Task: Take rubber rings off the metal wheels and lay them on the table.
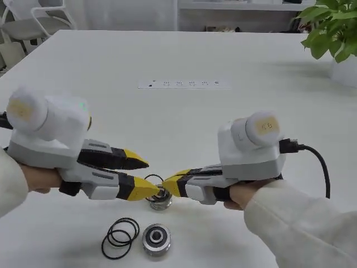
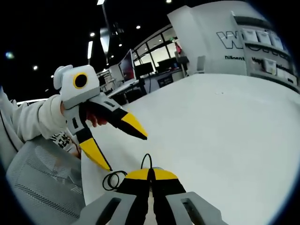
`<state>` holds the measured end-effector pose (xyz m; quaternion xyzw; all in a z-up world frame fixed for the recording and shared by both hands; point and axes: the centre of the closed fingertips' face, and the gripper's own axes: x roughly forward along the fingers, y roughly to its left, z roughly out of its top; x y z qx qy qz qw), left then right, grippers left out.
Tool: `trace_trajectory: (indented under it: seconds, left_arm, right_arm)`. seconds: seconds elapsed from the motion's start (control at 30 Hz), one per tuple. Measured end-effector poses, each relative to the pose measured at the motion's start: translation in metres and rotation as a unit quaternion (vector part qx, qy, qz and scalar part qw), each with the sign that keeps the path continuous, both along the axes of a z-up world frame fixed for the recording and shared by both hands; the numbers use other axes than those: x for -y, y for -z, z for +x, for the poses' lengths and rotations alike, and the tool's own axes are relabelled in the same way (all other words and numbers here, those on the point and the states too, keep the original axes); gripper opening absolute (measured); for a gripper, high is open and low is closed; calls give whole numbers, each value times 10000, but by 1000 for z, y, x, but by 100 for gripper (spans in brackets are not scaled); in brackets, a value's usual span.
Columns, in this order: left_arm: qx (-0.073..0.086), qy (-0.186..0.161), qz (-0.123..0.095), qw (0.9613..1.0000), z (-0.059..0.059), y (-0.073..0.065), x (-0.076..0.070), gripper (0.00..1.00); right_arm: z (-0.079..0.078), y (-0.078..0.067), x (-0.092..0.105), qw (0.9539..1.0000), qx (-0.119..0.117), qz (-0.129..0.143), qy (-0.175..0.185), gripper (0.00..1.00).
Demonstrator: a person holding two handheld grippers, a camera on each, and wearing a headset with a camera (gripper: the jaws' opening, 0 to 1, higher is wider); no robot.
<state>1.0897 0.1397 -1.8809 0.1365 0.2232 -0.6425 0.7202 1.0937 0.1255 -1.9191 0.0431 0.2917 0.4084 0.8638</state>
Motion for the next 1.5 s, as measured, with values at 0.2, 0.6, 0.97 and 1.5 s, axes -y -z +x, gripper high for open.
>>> trace_trajectory:
  seconds: [0.2, 0.6, 0.97, 1.5]
  left_arm:
    - [254, -89, -64, 9996, 2, -25, -20, 47]
    - [751, -176, -23, 9970, -16, -56, -66, 66]
    - [797, -352, 74, 9962, -36, -46, -105, 77]
    - [199, -670, 372, 9969, -68, 3, -132, 85]
  right_arm:
    - [-2, -9, -7, 9999, 35, 150, -69, 0]
    - [-16, -14, -33, 9985, -42, 254, -485, 0]
    - [-40, -8, -61, 9938, -197, 164, -1084, 0]
    - [-62, 12, -73, 9870, -484, -83, -1529, 0]
